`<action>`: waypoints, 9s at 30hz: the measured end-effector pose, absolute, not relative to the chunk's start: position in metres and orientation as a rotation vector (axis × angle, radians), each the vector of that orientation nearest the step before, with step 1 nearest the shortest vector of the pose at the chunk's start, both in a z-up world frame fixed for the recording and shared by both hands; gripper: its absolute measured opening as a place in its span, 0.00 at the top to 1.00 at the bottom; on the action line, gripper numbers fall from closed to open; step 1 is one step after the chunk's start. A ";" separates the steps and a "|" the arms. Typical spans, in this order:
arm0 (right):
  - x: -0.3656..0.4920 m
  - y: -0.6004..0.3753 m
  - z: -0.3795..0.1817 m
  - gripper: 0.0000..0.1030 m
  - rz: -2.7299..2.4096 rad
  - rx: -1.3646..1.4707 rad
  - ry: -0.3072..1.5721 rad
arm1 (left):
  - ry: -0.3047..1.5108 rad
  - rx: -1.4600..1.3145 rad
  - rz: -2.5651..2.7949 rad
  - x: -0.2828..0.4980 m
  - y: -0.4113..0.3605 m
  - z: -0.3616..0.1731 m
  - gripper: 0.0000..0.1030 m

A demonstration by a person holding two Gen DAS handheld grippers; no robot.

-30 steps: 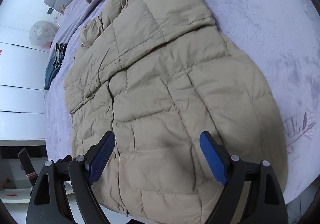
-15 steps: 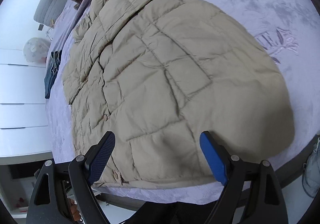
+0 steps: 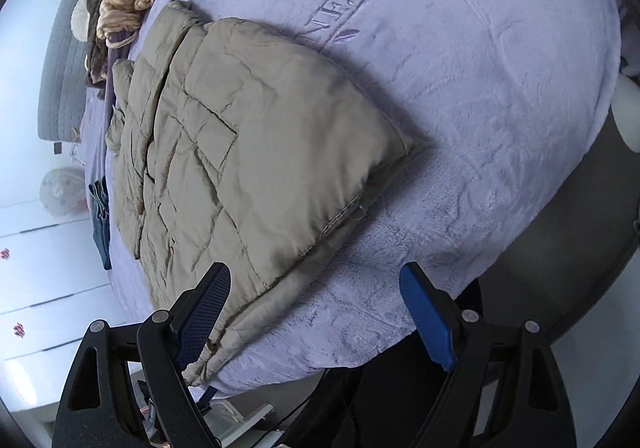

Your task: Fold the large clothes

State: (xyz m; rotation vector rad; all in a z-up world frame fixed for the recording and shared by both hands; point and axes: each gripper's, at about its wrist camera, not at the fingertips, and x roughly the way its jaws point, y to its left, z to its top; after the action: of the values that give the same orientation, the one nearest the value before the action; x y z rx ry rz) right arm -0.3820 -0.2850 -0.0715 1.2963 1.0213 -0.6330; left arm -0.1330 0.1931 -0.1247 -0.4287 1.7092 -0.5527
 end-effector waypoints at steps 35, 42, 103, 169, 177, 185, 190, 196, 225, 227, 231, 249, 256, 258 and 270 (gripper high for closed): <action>-0.182 -0.350 0.016 0.92 -0.316 0.961 0.937 | 1.188 -0.244 -0.581 0.007 0.091 0.031 0.87; -0.102 -0.384 0.044 0.92 -0.230 0.808 0.926 | 1.097 -0.228 -0.506 0.062 0.054 0.056 0.87; 0.124 -0.417 -0.095 0.96 -0.300 0.384 1.144 | 1.064 0.179 -0.444 0.246 -0.113 -0.107 0.63; -0.108 -0.389 -0.100 0.00 -0.485 1.031 0.987 | 1.375 0.048 -0.214 0.113 0.015 -0.096 0.00; -0.104 -0.391 -0.115 0.00 -0.475 1.113 0.965 | 1.443 -0.127 -0.254 0.120 0.028 -0.116 0.00; -0.098 -0.400 -0.133 0.00 -0.444 1.270 0.891 | 1.477 -0.316 -0.237 0.138 0.054 -0.142 0.00; -0.076 -0.404 -0.146 0.00 -0.339 1.371 0.819 | 1.493 -0.590 -0.320 0.154 0.063 -0.164 0.00; -0.049 -0.402 -0.152 0.00 -0.294 1.373 0.808 | 1.408 -0.716 -0.312 0.174 0.061 -0.171 0.00; -0.172 -0.317 -0.105 0.76 -0.351 1.362 0.794 | 1.277 -0.201 -0.635 0.080 0.105 -0.061 0.80; -0.190 -0.305 -0.106 0.76 -0.351 1.364 0.823 | 1.304 -0.192 -0.627 0.056 0.120 -0.063 0.80; -0.230 -0.283 -0.115 0.76 -0.341 1.395 0.853 | 1.375 -0.126 -0.585 0.009 0.141 -0.080 0.79; -0.289 -0.275 -0.094 0.52 -0.191 1.125 1.098 | 1.214 0.023 -0.146 -0.062 0.204 -0.035 0.51; -0.296 -0.250 -0.054 0.63 -0.008 0.904 1.074 | 1.241 0.052 -0.157 -0.065 0.175 -0.046 0.61; -0.284 -0.259 -0.052 0.64 -0.126 0.847 1.056 | 1.276 0.063 -0.135 -0.060 0.162 -0.062 0.61; -0.279 -0.275 -0.096 0.79 -0.503 0.781 1.189 | 1.401 0.187 -0.254 -0.031 0.160 -0.095 0.48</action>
State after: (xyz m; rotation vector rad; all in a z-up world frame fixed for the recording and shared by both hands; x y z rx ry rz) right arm -0.2791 -0.2755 -0.0964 0.7808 1.1890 -0.5035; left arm -0.0310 0.1598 -0.0948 0.1874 1.4005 -0.2539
